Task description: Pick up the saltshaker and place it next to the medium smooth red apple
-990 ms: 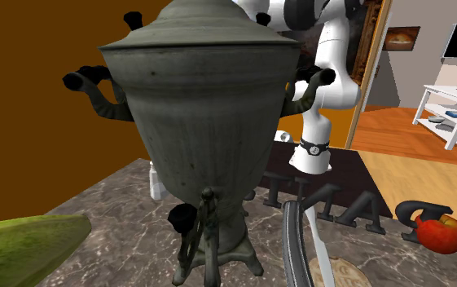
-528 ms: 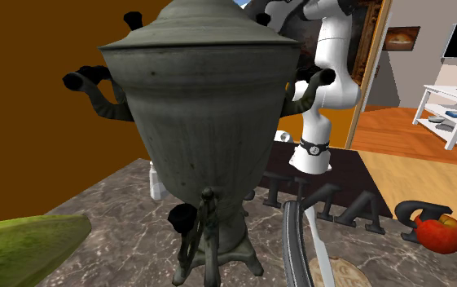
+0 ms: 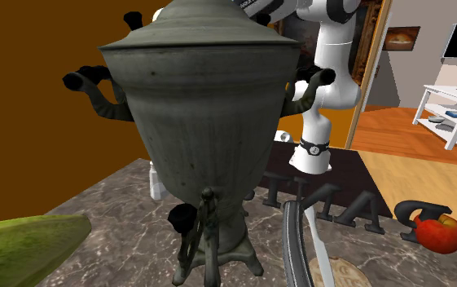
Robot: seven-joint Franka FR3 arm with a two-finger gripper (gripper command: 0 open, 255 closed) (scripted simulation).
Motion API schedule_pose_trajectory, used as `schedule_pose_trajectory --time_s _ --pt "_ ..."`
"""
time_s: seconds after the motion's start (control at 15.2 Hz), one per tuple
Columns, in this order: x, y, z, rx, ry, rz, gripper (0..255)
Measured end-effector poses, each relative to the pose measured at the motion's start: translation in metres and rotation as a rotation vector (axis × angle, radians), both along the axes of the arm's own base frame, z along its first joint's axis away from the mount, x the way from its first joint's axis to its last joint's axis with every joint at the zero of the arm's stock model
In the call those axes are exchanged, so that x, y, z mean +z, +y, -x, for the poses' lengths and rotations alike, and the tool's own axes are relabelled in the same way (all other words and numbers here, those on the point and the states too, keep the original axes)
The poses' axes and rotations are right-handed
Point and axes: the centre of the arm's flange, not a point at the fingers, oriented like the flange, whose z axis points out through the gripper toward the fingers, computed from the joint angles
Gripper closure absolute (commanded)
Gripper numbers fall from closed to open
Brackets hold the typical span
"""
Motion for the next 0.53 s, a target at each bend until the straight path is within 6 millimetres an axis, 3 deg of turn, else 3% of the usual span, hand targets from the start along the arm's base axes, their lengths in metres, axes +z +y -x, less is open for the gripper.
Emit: schedule_pose_trajectory --time_s 0.26,0.53 --pt "-0.021 -0.041 -0.02 0.009 -0.039 -0.027 0" --pt "-0.043 -0.05 -0.031 0.013 -0.049 -0.034 0"
